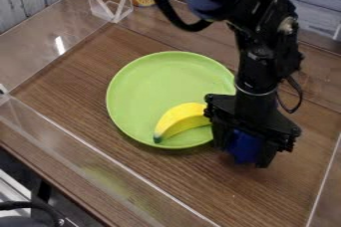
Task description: Put the blue object in the green plate
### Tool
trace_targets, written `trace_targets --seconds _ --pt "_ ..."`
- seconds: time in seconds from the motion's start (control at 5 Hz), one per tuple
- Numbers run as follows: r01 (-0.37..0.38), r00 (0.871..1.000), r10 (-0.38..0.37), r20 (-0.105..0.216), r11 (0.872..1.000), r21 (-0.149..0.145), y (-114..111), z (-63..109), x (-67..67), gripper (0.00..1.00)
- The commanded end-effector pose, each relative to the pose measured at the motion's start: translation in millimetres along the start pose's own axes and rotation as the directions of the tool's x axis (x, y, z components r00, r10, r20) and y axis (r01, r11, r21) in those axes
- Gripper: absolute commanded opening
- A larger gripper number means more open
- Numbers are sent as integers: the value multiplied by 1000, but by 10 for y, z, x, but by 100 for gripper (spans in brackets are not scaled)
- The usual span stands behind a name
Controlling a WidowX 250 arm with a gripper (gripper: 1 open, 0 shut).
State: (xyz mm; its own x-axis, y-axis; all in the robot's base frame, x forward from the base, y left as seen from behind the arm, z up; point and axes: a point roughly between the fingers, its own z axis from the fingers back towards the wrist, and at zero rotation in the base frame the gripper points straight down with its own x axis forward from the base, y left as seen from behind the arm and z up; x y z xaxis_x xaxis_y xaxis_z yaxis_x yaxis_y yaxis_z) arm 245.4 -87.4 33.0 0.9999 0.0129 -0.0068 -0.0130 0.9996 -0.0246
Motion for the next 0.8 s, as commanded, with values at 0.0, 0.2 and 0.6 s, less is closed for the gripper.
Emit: trace_targets --seconds 0.0,0.2,0.6 --pt "4 1000 -4 16 1000 1 32 55 12 0" --pt "12 1000 -12 14 1000 5 46 67 10 0" --pt "27 1000 -27 11 1000 13 74 91 6 0"
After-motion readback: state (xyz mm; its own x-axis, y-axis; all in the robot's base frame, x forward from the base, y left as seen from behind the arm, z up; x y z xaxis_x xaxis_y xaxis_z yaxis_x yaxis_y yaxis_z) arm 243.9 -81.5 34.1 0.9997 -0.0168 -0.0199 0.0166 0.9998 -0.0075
